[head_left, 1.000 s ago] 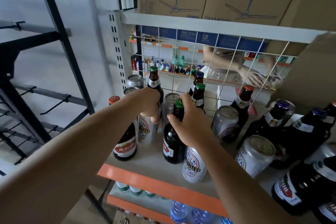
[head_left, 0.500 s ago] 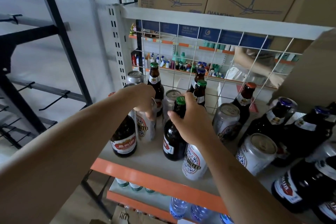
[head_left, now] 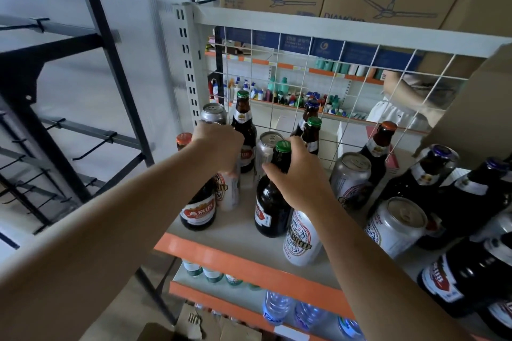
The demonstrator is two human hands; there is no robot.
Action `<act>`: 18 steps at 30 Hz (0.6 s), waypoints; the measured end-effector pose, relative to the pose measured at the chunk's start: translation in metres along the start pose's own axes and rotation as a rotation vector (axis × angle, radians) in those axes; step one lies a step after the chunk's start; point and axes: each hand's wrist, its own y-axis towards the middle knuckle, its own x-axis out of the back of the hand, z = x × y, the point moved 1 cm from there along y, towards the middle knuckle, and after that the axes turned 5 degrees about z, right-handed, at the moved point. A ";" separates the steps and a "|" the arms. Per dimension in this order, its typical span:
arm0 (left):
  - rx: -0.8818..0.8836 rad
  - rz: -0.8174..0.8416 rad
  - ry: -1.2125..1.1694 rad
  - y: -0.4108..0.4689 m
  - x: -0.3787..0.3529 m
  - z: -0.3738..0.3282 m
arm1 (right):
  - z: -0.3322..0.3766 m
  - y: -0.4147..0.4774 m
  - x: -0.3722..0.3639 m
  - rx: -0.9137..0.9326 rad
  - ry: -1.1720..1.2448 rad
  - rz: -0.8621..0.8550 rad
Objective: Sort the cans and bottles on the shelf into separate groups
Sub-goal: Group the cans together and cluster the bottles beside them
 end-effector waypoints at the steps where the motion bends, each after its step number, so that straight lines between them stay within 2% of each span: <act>1: -0.009 -0.076 0.055 -0.006 -0.003 -0.005 | 0.000 0.000 0.000 0.010 -0.003 -0.001; 4: -0.095 -0.301 0.062 -0.029 -0.016 -0.018 | 0.001 0.000 -0.001 0.029 -0.058 0.001; 8: -0.206 -0.531 -0.252 -0.060 -0.015 0.000 | 0.000 -0.002 -0.001 0.040 -0.029 -0.007; 11: -0.061 -0.722 -0.540 -0.073 -0.016 0.032 | 0.000 -0.003 0.000 0.023 -0.010 0.006; 13: 0.158 -0.630 -0.799 -0.076 -0.026 0.047 | 0.001 -0.002 0.000 0.030 -0.031 -0.011; 15: 0.298 -0.402 -0.997 -0.072 -0.041 0.051 | 0.002 -0.003 0.000 0.036 -0.053 -0.019; 16: 0.297 -0.325 -1.045 -0.069 -0.050 0.049 | 0.002 -0.003 0.000 0.032 -0.053 -0.018; 18: 0.265 -0.307 -1.091 -0.064 -0.062 0.045 | 0.003 -0.004 0.001 0.011 -0.052 -0.017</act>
